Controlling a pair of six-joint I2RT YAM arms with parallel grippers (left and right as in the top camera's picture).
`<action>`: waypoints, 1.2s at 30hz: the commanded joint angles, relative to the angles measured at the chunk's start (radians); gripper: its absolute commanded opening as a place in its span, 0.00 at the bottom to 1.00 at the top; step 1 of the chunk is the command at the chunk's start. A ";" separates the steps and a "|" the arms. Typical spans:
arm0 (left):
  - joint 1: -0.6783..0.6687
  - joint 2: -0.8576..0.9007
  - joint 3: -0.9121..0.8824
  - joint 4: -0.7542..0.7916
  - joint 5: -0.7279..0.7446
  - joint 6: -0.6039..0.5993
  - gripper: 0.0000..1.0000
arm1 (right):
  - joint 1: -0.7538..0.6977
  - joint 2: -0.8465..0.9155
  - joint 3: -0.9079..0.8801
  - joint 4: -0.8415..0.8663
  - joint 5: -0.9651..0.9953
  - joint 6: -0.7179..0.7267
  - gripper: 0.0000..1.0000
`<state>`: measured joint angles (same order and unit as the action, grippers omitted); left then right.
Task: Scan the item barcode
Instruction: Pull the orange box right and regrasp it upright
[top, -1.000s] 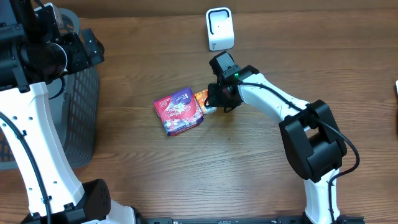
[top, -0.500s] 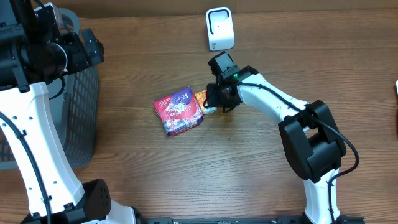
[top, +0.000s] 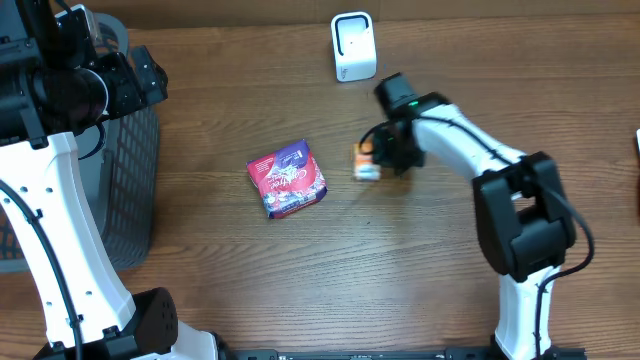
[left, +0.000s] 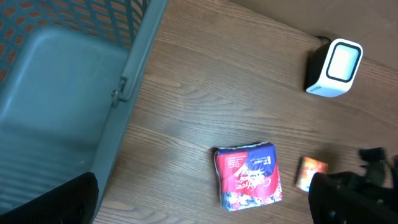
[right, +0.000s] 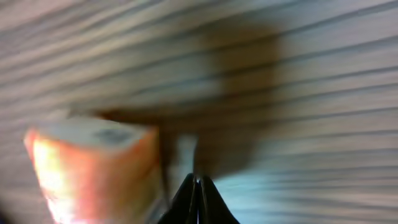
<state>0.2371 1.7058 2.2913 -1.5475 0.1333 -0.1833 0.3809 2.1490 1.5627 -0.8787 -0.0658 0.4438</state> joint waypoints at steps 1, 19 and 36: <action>-0.002 -0.004 0.013 0.003 -0.007 0.004 1.00 | -0.042 0.006 -0.006 -0.018 0.019 -0.007 0.04; -0.002 -0.004 0.013 0.003 -0.007 0.004 1.00 | -0.061 -0.019 0.233 -0.190 -0.158 -0.138 0.20; -0.002 -0.004 0.013 0.003 -0.007 0.004 1.00 | -0.006 0.011 0.011 0.005 -0.030 0.032 0.28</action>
<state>0.2371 1.7058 2.2913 -1.5475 0.1337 -0.1833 0.3824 2.1536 1.6070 -0.9005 -0.1585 0.4072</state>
